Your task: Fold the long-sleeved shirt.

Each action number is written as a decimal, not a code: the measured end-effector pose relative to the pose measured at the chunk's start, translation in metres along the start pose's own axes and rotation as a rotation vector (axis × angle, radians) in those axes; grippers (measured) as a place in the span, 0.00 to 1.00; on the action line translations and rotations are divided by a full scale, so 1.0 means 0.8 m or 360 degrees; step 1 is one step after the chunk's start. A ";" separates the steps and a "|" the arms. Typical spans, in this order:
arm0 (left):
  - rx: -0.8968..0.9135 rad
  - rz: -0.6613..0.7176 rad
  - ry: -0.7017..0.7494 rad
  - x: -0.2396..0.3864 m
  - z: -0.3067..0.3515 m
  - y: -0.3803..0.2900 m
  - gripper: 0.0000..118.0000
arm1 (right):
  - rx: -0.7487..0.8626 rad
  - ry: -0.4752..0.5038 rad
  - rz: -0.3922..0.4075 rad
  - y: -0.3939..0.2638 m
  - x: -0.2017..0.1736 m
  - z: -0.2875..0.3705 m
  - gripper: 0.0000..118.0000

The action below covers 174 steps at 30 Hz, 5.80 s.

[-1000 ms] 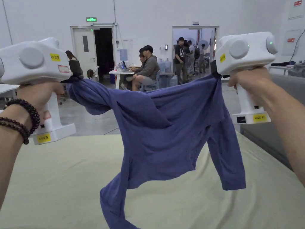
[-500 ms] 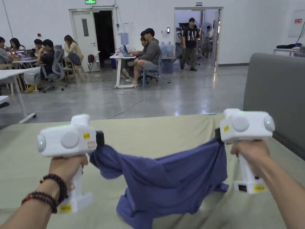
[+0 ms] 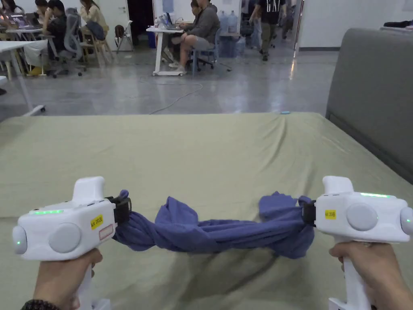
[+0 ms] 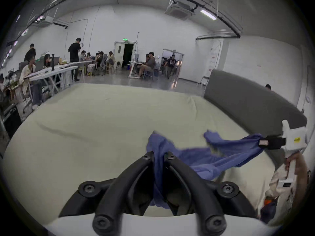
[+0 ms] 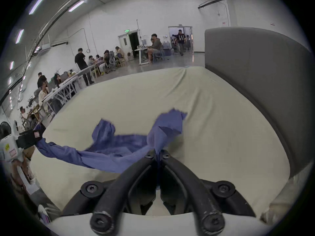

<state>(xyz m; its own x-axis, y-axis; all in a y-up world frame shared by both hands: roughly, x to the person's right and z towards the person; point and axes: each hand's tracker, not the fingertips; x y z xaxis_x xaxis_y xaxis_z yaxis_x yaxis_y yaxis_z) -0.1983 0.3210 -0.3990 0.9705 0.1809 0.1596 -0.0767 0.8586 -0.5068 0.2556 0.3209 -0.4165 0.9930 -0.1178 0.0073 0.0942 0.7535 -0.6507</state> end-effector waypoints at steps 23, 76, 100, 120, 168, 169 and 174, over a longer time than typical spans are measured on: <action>-0.0085 0.0277 0.0054 -0.022 0.117 -0.147 0.96 | -0.0217 -0.0092 0.0044 -0.161 0.005 0.086 0.81; -0.0652 -0.0605 -0.0318 0.214 -0.318 0.028 0.00 | -0.0445 -0.0159 -0.0071 -0.162 0.025 -0.006 0.00; 0.0556 -0.0365 0.0211 0.112 -0.015 0.571 0.00 | 0.0750 0.0078 0.0046 0.559 -0.075 0.124 0.00; -0.0097 -0.0326 0.0256 0.034 -0.193 0.248 0.00 | 0.0096 0.0130 -0.0052 0.272 -0.050 -0.157 0.00; -0.0278 0.0005 0.0043 0.037 0.068 -0.157 0.84 | -0.0229 0.0030 0.0298 -0.165 -0.076 0.085 0.00; -0.0350 -0.0024 0.0060 0.037 0.052 -0.163 0.87 | -0.0240 0.0027 0.0302 -0.167 -0.079 0.083 0.00; -0.0567 -0.0170 0.0292 0.028 -0.011 -0.196 0.86 | -0.0279 0.0068 0.0276 -0.166 -0.061 0.084 0.00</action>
<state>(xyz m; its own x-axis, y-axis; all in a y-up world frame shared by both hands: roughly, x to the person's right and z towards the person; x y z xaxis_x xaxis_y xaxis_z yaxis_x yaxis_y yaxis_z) -0.1624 0.1865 -0.3231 0.9958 -0.0165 0.0898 0.0793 0.6426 -0.7621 0.1996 0.2698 -0.2792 0.9890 -0.0267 -0.1454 -0.0946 0.6415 -0.7613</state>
